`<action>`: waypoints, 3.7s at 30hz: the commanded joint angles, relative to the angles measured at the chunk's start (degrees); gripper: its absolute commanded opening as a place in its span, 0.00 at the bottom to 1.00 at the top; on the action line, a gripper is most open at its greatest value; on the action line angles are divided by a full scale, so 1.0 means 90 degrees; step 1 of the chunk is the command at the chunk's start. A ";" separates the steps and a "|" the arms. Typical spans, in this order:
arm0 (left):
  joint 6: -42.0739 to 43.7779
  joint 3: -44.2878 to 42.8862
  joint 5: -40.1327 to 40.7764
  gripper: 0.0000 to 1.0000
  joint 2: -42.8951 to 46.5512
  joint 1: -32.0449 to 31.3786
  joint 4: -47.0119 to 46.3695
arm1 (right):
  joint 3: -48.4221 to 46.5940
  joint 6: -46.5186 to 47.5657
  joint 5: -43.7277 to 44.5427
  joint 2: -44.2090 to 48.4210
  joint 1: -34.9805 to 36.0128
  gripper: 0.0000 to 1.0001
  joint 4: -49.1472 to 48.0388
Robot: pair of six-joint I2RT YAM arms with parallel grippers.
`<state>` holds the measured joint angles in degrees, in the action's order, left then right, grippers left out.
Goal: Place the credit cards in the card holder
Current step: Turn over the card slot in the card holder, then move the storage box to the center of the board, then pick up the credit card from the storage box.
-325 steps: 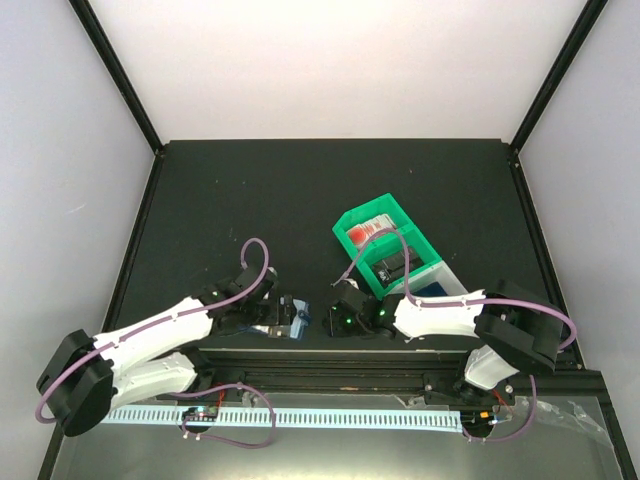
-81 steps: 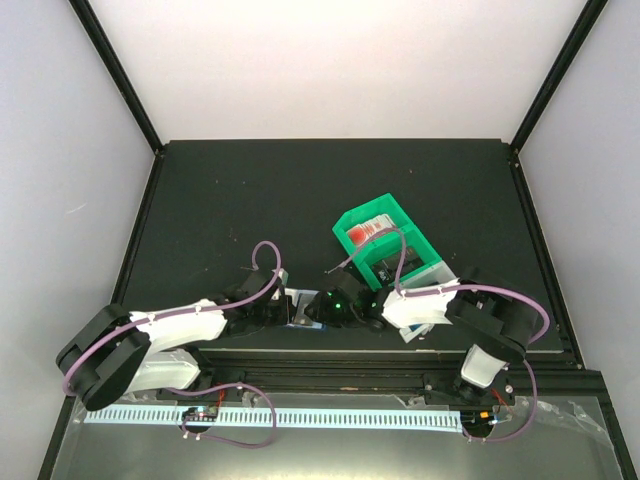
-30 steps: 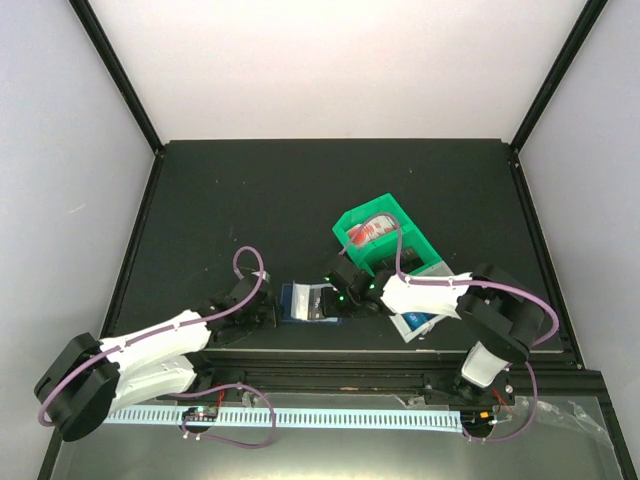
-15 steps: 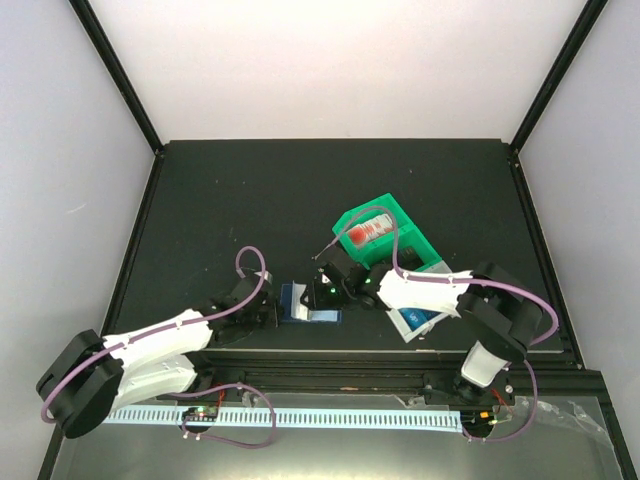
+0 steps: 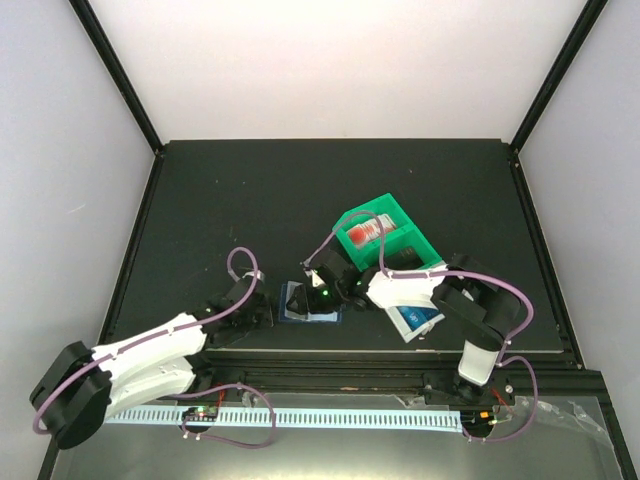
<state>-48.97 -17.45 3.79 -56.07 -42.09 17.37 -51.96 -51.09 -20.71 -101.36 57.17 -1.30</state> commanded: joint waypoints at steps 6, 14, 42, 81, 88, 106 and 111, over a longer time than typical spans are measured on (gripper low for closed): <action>-0.0050 -0.0244 0.0474 0.34 0.1217 0.0045 0.0639 | -0.0144 -0.0051 0.0137 -0.0206 -0.0023 0.51 -0.0180; 0.0724 -0.0337 -0.0803 0.38 0.1406 0.0047 -0.0236 | 0.0053 0.0747 0.1872 0.1745 -0.0134 0.50 0.0931; 0.0253 -0.0527 -0.2843 0.68 -0.0153 -0.0150 -0.2405 | 0.0948 0.1798 0.3953 0.4012 -0.1958 0.50 0.5306; -0.0488 -0.2418 -0.2493 0.64 -0.4056 -0.1066 -0.3955 | 0.0776 0.2162 0.2902 0.2792 -0.2953 0.42 0.3885; -0.0639 -0.2649 -0.2444 0.53 -0.4396 -0.1219 -0.4048 | 0.1061 0.2179 0.2410 0.2734 -0.2945 0.29 0.3953; -0.0661 -0.2797 -0.2260 0.29 -0.4311 -0.1602 -0.3960 | 0.1141 0.2265 0.2326 0.2254 -0.2944 0.28 0.3810; -0.0566 -0.2927 -0.2168 0.31 -0.4374 -0.1739 -0.3810 | 0.1153 0.2305 0.2026 0.2444 -0.2944 0.25 0.3809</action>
<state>-54.70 -41.23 -15.22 -95.24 -56.75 -16.32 -42.28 -30.74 1.06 -80.93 30.76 33.32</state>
